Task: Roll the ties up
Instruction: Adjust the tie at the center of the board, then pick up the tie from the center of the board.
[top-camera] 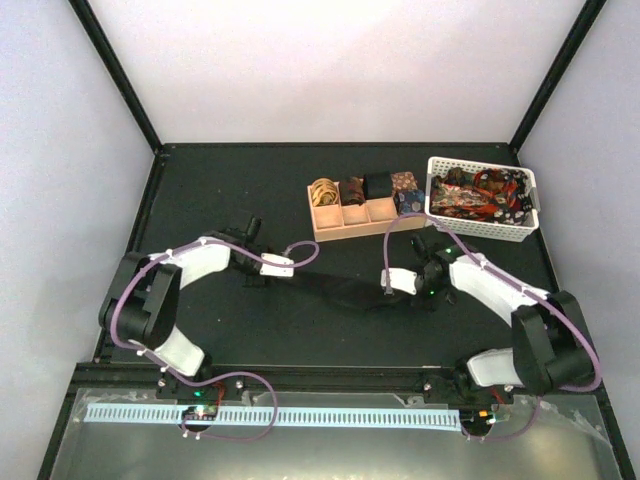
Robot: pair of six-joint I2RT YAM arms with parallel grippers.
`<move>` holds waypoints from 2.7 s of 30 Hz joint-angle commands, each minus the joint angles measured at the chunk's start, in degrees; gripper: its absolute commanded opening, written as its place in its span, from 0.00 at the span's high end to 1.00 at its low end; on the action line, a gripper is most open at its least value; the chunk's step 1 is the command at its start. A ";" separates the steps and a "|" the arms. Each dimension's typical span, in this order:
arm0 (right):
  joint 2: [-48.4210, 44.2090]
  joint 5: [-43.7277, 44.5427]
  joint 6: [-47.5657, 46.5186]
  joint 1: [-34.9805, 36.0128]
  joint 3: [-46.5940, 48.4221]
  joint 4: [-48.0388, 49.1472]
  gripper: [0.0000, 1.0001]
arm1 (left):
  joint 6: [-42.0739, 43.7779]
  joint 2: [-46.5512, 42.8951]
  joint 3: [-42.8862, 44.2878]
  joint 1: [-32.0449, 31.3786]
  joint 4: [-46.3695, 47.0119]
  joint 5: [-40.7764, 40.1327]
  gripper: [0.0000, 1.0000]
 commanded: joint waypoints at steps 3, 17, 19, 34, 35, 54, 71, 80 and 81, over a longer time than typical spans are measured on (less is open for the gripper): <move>-5.99 -8.84 0.87 -0.13 6.46 -13.46 0.99 | -1.65 2.91 3.51 -0.44 -1.13 -2.90 0.73; 16.13 -18.58 2.91 -13.99 19.84 -35.40 0.99 | 7.83 8.68 13.16 2.37 -59.74 12.39 0.87; 20.87 -19.52 5.05 -14.82 22.59 -34.07 0.99 | 6.20 12.87 14.05 3.03 -59.44 12.58 0.85; 21.71 -4.72 24.49 -14.81 22.87 -12.93 0.50 | -10.44 22.40 23.50 9.73 -48.03 17.37 0.56; 20.72 -3.05 25.11 -14.88 22.45 -11.82 0.48 | -11.16 21.96 23.80 10.71 -47.13 17.62 0.54; 0.62 -22.53 10.65 -2.40 11.98 -7.64 0.48 | -7.94 -13.17 3.93 11.31 -14.81 25.59 0.28; 18.52 -22.22 22.28 -9.04 25.48 -14.81 0.65 | -26.59 4.77 14.97 -30.28 -7.16 16.41 0.39; 19.69 -25.75 22.59 -9.13 26.94 -15.85 0.69 | -28.94 13.27 19.37 -38.02 -11.37 13.37 0.42; 19.13 -26.02 22.18 -9.29 26.27 -15.45 0.68 | -29.29 13.56 18.93 -38.29 -11.04 12.52 0.42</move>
